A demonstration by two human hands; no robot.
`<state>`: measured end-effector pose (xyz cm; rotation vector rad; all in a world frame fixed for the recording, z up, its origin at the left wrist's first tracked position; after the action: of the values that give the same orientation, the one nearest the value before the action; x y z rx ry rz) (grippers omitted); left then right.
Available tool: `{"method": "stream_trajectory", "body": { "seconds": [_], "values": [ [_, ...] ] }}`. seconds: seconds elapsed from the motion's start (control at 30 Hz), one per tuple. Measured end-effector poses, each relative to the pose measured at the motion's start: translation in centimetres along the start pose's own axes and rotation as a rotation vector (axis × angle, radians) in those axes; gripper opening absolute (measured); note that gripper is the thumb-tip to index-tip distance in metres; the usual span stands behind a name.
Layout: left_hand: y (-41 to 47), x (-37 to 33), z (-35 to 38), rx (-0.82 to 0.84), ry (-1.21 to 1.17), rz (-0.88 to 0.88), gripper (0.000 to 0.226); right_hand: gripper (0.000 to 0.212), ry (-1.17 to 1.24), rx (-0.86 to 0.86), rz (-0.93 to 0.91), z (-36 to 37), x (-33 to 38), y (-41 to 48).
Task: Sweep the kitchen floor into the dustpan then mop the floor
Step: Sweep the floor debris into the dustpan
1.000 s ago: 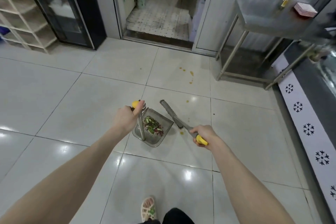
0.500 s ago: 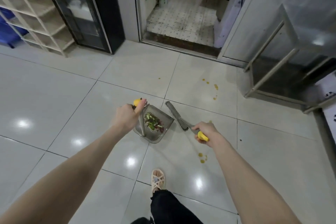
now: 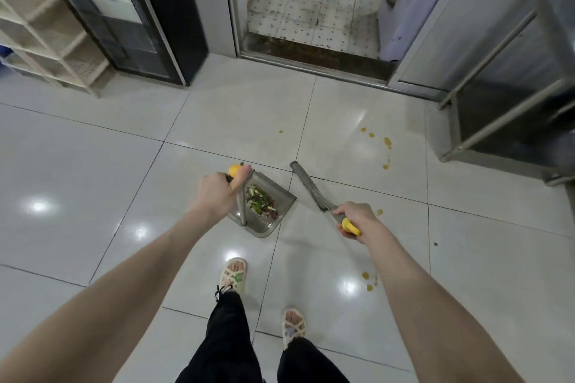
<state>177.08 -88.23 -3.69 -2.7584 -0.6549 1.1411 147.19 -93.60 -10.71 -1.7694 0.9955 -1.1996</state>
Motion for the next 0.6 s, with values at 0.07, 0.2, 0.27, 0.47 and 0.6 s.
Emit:
{"method": "stream_trajectory", "body": {
  "seconds": [0.07,0.2,0.27,0.47,0.6],
  "values": [
    [2.3,0.7,-0.7,0.03,0.0,0.011,0.066,0.012,0.025,-0.013,0.018,1.3,1.1,0.4],
    [7.0,2.5,-2.6,0.138,0.099,0.028,0.068,0.008,0.123,-0.036,0.082,4.8,2.5,1.1],
    [8.9,2.9,-3.3,0.197,0.159,0.072,0.068,0.008,0.166,-0.052,0.098,6.4,3.1,1.6],
    [13.5,4.3,-3.9,0.321,0.193,0.132,0.071,0.008,0.189,-0.121,0.146,9.7,4.4,4.0],
    [15.2,4.7,-3.7,0.351,0.194,0.133,0.069,0.005,0.131,-0.128,0.164,11.1,4.9,5.6]
  ]
}}
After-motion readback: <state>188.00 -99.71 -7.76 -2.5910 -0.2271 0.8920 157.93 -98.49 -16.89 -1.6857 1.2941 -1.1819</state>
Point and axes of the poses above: each hand's wrist, its own y-axis towards the middle knuckle, its own z-axis out of the palm, x = y × z, the point moved 7 cm from there along y, towards the middle knuckle, and after that the axes turned 10 degrees about z, right-handed, at the moved point
